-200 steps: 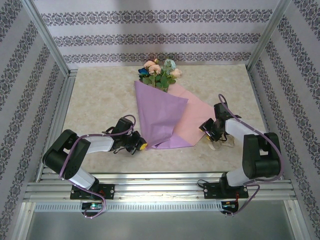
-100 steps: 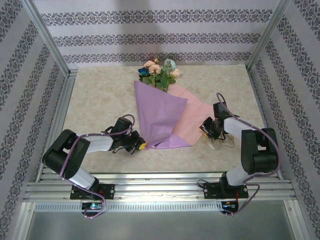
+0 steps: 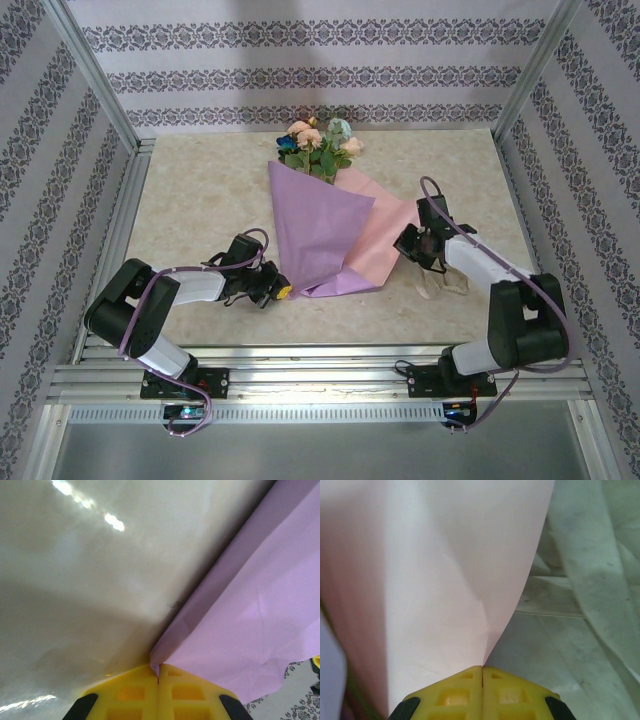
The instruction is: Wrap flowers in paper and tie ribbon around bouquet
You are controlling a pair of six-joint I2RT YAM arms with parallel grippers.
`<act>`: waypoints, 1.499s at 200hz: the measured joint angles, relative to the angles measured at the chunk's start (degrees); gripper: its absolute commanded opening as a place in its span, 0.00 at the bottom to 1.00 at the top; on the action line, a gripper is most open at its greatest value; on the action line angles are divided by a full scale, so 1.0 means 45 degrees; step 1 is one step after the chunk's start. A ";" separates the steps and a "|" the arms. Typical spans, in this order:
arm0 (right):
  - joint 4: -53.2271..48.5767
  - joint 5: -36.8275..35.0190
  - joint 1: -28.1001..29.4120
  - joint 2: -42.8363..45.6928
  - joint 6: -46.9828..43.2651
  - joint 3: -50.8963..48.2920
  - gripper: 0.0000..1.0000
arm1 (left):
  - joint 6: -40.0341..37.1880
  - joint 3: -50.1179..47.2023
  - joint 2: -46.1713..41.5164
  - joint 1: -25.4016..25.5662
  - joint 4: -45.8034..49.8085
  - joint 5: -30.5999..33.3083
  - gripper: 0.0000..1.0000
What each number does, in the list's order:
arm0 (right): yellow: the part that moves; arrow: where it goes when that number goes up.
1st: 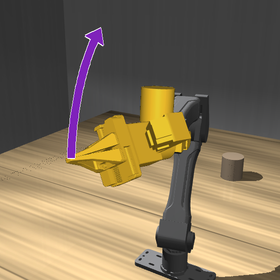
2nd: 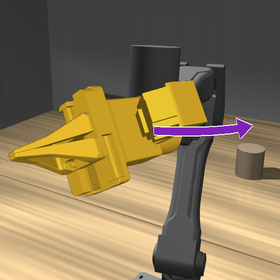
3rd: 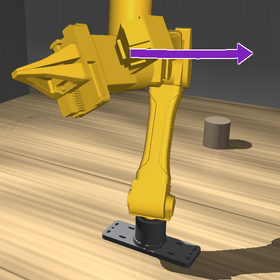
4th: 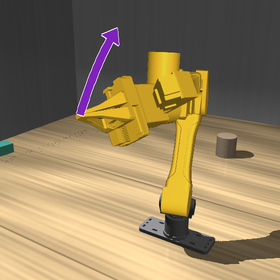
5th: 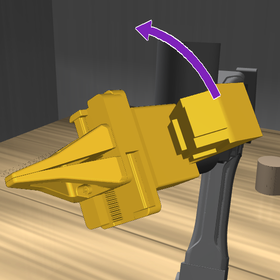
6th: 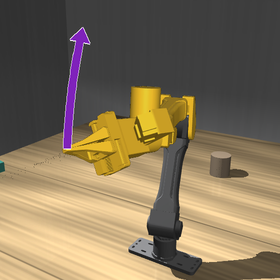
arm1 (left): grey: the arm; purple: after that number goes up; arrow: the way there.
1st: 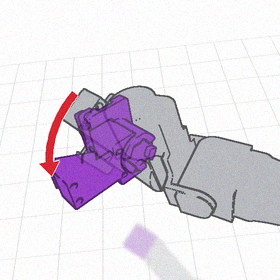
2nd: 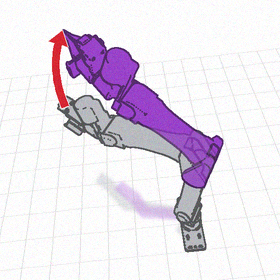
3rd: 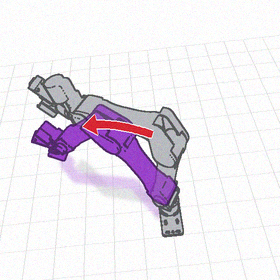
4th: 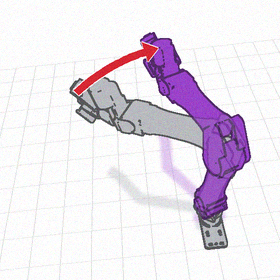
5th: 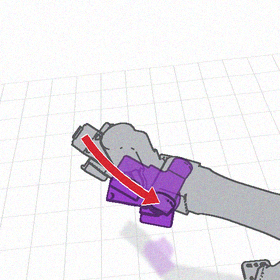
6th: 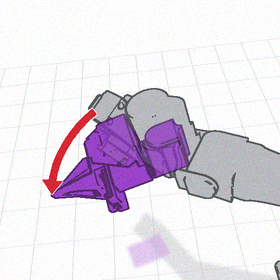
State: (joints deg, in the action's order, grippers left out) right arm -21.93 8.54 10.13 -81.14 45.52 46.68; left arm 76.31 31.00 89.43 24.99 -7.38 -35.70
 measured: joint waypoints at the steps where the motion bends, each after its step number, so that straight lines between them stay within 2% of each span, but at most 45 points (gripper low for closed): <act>1: -0.0015 -0.0019 0.0019 0.0034 -0.0010 0.0010 0.00 | -0.0005 0.0000 0.0000 -0.0005 0.0000 0.0000 0.00; 27: -0.0510 -0.0787 0.0952 0.1297 -0.0219 0.0340 0.00 | -0.0102 0.0034 0.0000 -0.0010 0.0073 0.0000 0.00; 70: -0.0748 -0.1326 0.2652 0.1763 -0.0840 0.1423 0.00 | -0.0481 0.0447 -0.0180 -0.0107 0.0816 0.0117 0.32; 84: -0.0753 -0.1321 0.2914 0.1763 -0.0942 0.1613 0.00 | -0.0738 0.0782 -0.0597 -0.0170 0.1914 0.0442 0.38; 96: -0.0758 -0.1331 0.2948 0.1778 -0.1039 0.1647 0.00 | -0.1044 0.1316 -0.1112 -0.0209 0.3215 0.0733 0.39; 107: -0.0806 -0.1326 0.2943 0.1778 -0.1117 0.1647 0.00 | -0.1321 0.1909 -0.1583 -0.0233 0.4255 0.0831 0.37; 126: -0.0797 -0.1307 0.2939 0.1812 -0.1161 0.1622 0.00 | -0.1749 0.2963 -0.1875 -0.0248 0.5236 0.0695 0.26; 158: -0.0787 -0.1156 0.2812 0.2074 -0.1209 0.1394 0.00 | -0.1977 0.4323 -0.0442 -0.0194 0.5421 0.0034 0.11; 181: -0.0685 -0.0777 0.2336 0.2395 -0.1316 0.0947 0.00 | -0.1603 0.4911 0.1088 0.0243 0.4755 -0.0452 0.10; 230: -0.0136 0.1156 -0.0073 0.2783 -0.2103 -0.0923 0.00 | -0.0850 0.5285 0.2773 0.2035 0.3609 -0.1112 0.08; 259: 0.0151 0.1996 -0.0670 0.2098 -0.2735 -0.1685 0.00 | -0.0952 0.5450 0.3585 0.2113 0.3478 -0.1122 0.07; 300: 0.0481 0.2191 -0.1069 0.1540 -0.3172 -0.2414 0.00 | -0.1744 0.6067 0.4216 0.2103 0.3847 -0.1341 0.05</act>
State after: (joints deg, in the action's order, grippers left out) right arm -19.77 18.39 5.32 -74.22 31.24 35.81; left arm 68.47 58.30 108.40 34.46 9.93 -41.74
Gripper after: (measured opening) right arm 0.056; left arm 0.055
